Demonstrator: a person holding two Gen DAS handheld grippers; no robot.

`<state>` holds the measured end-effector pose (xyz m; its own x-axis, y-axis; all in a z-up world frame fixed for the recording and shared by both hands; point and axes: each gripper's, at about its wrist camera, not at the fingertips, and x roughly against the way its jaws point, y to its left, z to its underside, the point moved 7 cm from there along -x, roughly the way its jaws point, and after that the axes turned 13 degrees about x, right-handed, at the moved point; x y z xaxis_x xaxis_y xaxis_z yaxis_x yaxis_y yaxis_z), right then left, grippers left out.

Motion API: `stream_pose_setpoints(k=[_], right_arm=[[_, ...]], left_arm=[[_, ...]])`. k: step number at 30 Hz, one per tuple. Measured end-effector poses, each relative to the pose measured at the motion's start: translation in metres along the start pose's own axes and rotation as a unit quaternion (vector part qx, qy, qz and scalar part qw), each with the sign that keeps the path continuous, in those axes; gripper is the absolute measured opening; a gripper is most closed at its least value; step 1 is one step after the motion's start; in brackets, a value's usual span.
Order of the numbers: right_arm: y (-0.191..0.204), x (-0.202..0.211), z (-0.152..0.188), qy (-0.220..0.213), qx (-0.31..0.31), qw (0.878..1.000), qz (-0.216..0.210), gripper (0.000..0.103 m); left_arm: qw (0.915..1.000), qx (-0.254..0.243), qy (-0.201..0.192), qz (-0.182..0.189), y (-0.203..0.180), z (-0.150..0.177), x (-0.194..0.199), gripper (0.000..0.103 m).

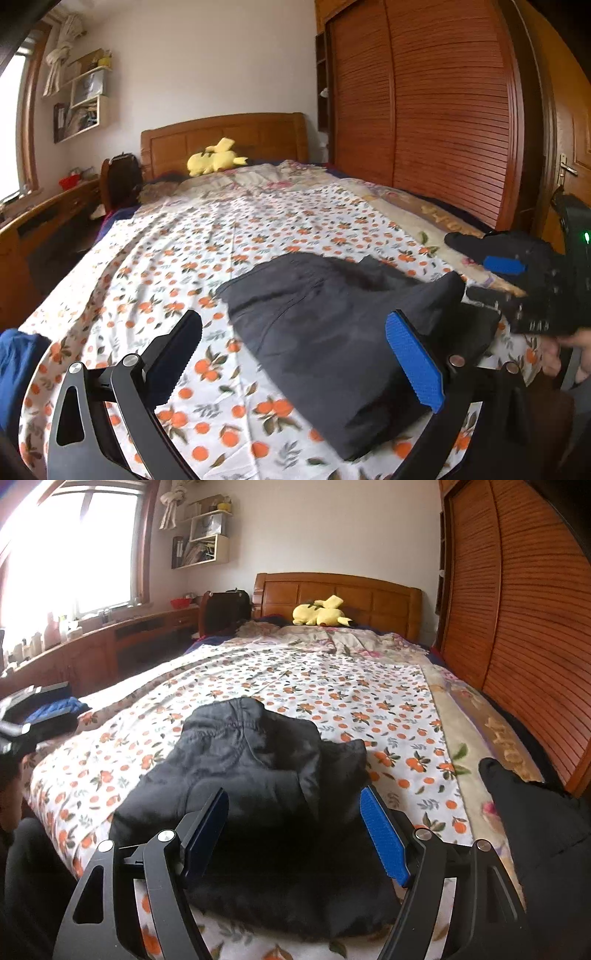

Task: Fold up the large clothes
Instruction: 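Lift and fold the jacket over onto itself with the left tool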

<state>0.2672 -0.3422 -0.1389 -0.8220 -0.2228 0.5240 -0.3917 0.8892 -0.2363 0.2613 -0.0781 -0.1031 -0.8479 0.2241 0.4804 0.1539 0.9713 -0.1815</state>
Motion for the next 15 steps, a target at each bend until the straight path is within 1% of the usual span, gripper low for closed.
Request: stream_pose_setpoints(k=[4, 9, 15], right_arm=[[0.001, -0.011, -0.008, 0.005, -0.011, 1.000, -0.007, 0.071], [0.001, -0.027, -0.011, 0.022, -0.016, 1.000, -0.009, 0.071], [0.008, -0.047, -0.003, 0.049, -0.019, 0.998, -0.017, 0.071]], left_arm=[[0.9999, 0.012, 0.004, -0.007, 0.023, 0.009, 0.003, 0.100], [0.9994, 0.030, 0.009, -0.013, 0.047, 0.019, 0.003, 0.100], [0.9987, 0.044, 0.017, -0.017, 0.064, 0.029, -0.001, 0.100]])
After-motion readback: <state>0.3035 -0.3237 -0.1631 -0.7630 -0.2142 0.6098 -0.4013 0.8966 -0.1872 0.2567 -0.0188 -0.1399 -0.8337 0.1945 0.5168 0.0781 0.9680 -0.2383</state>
